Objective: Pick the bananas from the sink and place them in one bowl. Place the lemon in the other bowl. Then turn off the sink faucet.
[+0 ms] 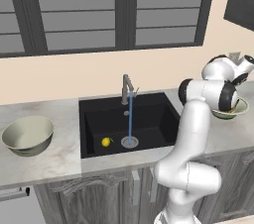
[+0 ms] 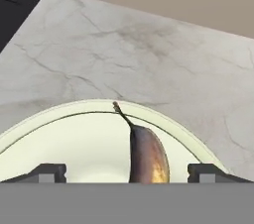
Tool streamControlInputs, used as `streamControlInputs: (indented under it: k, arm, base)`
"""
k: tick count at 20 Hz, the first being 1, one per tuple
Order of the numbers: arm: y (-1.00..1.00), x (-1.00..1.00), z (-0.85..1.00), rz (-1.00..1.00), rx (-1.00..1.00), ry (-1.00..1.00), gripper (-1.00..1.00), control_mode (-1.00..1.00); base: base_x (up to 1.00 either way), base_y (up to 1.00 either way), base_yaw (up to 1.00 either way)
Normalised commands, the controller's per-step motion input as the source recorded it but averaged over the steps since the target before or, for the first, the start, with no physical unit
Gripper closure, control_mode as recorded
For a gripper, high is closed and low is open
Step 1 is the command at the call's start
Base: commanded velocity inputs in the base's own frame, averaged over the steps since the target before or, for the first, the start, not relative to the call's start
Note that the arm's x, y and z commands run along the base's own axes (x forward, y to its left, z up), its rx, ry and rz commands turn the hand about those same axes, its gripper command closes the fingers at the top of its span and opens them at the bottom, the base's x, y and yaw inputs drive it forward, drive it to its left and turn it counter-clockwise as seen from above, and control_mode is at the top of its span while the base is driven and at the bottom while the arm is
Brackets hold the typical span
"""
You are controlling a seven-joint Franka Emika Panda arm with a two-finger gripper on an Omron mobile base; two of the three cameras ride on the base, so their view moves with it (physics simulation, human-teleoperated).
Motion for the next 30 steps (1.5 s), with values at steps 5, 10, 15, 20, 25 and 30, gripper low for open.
streamControlInputs:
  k: [5, 10, 15, 20, 25, 30]
  arm:
    - [0.33, -0.23, 0.02, 0.00, 0.00, 0.18, -1.00, -1.00]
    - [0.42, -0.56, 0.08, 0.00, 0.00, 0.13, -1.00, -1.00]
    - [0.52, -0.56, 0.32, 0.00, 0.00, 0.01, -1.00, -1.00]
    - [0.62, -0.44, 0.19, 0.00, -0.01, 0.00, -1.00, -1.00]
    - [0.60, -0.39, 0.11, 0.00, -0.02, 0.00, -1.00, -1.00]
    - [0.58, -0.37, 0.06, 0.00, -0.02, 0.00, -1.00, -1.00]
  base:
    - [0.00, 0.00, 0.00]
    - [0.00, 0.00, 0.00]
    - [0.00, 0.00, 0.00]
    - [0.00, 0.00, 0.00]
    - [0.00, 0.00, 0.00]
    - [0.00, 0.00, 0.00]
